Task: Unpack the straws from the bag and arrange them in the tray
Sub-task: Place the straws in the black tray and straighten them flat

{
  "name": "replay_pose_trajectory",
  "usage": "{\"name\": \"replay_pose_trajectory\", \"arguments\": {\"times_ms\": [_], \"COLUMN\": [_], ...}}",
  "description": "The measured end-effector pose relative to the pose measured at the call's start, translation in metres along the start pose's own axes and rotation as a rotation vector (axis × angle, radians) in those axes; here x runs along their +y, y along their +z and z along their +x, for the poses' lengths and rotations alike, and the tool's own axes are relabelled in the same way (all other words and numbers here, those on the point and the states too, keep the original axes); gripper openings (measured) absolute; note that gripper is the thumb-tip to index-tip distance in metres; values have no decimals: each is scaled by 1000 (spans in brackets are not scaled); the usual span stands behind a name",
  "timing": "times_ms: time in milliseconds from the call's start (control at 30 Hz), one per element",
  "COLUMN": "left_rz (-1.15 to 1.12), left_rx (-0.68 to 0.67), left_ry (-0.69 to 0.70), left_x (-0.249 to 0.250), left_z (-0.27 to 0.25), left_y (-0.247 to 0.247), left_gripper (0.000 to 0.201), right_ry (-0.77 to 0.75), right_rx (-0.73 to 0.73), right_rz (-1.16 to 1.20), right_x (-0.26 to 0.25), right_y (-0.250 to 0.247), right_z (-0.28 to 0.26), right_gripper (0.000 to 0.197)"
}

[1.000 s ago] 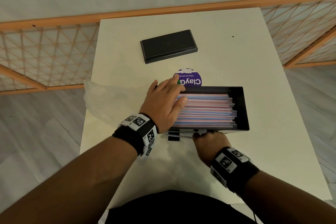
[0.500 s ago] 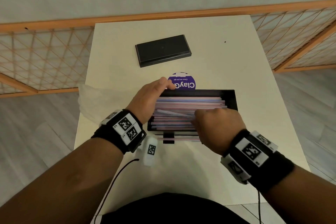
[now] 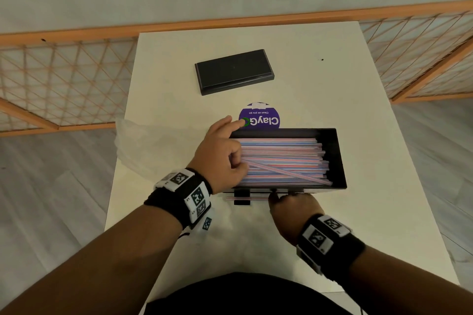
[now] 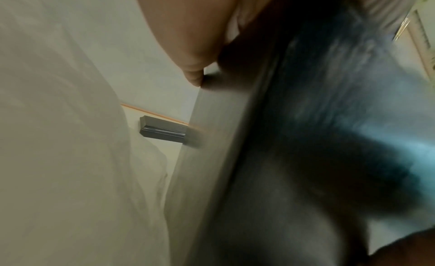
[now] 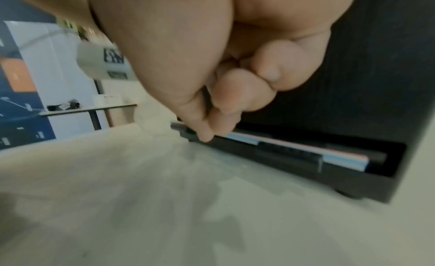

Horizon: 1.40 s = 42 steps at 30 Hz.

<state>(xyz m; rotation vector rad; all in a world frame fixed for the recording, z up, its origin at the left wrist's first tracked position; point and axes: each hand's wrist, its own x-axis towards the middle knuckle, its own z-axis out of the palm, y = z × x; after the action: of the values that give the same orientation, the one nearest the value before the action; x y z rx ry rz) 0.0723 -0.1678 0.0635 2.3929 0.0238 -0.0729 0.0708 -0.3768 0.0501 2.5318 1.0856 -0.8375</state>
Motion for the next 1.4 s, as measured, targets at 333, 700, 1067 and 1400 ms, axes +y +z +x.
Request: {"name": "replay_pose_trajectory", "arguments": {"times_ms": [333, 700, 1067, 1400], "left_rz": [2, 49, -483, -363], "left_rx": [-1, 13, 331, 184], "left_ry": [32, 5, -168, -215], "left_x": [-6, -1, 16, 11], "left_z": [2, 5, -3, -15], "left_y": [2, -3, -21, -5], "left_gripper": [12, 10, 38, 62], "right_ry": [11, 31, 120, -95], "right_rx": [35, 433, 435, 146], "right_rz": [9, 29, 73, 247], "right_x": [2, 21, 37, 23], "right_y": [10, -46, -88, -50], "right_z": [7, -73, -16, -25], "right_gripper": [32, 20, 19, 105]}}
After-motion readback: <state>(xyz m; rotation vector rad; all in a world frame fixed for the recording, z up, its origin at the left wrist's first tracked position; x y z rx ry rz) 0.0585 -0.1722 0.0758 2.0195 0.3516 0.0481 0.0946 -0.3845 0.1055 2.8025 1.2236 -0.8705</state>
